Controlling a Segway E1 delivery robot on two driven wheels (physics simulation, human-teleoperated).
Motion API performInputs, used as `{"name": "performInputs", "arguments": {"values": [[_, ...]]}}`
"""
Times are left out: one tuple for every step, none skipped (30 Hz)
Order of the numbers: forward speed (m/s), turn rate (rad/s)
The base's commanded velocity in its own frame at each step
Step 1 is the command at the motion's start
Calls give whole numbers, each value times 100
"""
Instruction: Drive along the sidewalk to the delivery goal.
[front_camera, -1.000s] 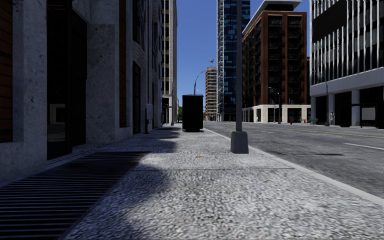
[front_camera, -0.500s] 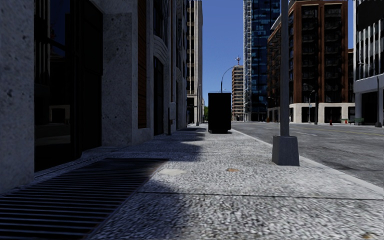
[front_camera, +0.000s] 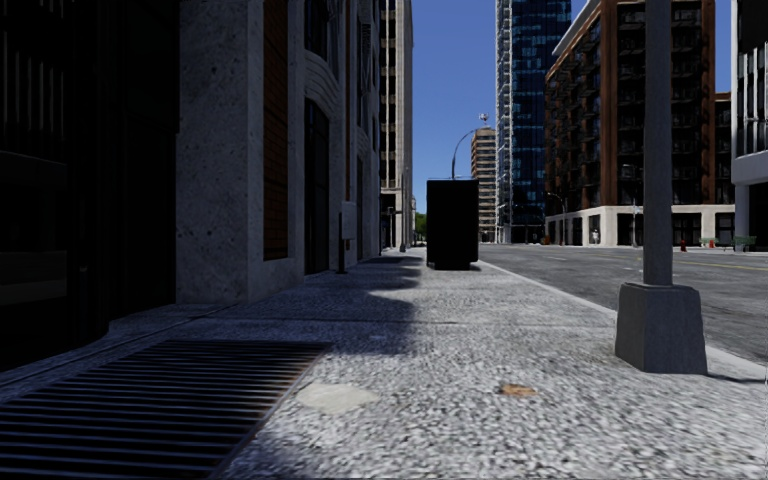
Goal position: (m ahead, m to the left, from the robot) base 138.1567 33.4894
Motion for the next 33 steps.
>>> {"name": "performInputs", "arguments": {"values": [[200,0],[200,0],[200,0],[200,0],[200,0],[200,0],[200,0],[200,0],[200,0],[200,0],[200,0],[200,0],[200,0],[200,0],[200,0],[200,0],[200,0],[200,0],[200,0],[200,0],[200,0],[200,0],[200,0],[200,0],[200,0],[200,0],[200,0],[200,0],[200,0],[200,0],[200,0],[200,0],[200,0]]}}
